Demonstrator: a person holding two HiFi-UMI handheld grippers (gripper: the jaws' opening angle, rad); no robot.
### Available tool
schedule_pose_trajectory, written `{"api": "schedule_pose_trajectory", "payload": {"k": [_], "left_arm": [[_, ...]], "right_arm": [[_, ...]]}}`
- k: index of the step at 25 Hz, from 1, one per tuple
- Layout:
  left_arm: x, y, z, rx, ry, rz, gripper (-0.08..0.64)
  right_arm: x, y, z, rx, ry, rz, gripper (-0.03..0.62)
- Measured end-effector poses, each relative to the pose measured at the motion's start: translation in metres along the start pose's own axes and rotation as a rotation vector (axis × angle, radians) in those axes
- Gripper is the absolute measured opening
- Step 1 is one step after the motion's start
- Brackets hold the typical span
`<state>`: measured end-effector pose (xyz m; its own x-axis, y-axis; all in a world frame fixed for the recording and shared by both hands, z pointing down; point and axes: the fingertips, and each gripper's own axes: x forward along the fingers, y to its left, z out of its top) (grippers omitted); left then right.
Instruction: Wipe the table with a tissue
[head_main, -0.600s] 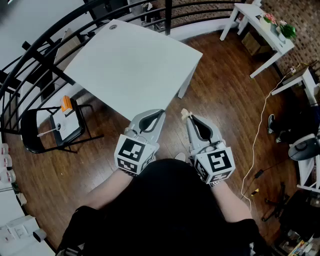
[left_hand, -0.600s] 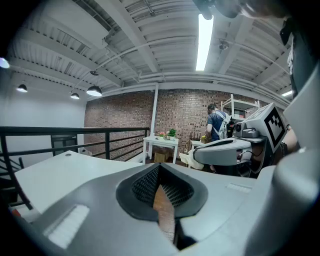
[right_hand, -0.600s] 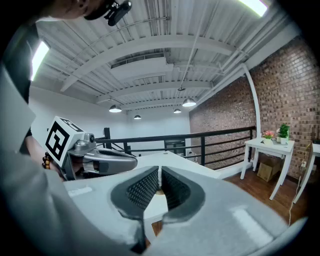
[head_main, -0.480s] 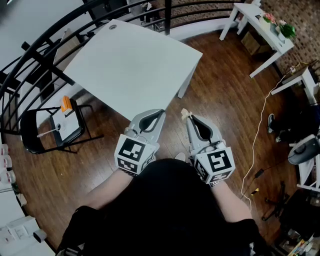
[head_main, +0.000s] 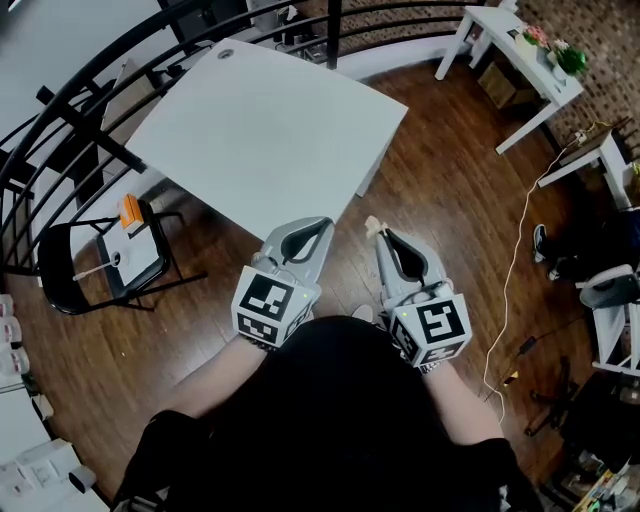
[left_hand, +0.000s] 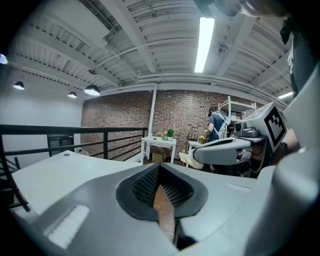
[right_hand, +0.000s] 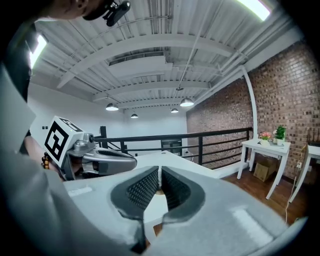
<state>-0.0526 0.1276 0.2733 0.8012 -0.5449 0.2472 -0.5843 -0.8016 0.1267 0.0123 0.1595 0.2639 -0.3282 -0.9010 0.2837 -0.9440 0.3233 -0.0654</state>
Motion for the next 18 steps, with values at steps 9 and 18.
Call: {"api": "schedule_pose_trajectory", "payload": {"k": [9,18], "left_arm": [[-0.018,0.025,0.002,0.008,-0.005,-0.037,0.015],[-0.029,0.046,-0.001,-0.002,-0.014,-0.058,0.015]], "right_arm": [[0.022,0.032,0.003,-0.007,0.001,-0.025,0.008],[0.039,0.049,0.007,-0.023,0.023,-0.046,0.008]]}}
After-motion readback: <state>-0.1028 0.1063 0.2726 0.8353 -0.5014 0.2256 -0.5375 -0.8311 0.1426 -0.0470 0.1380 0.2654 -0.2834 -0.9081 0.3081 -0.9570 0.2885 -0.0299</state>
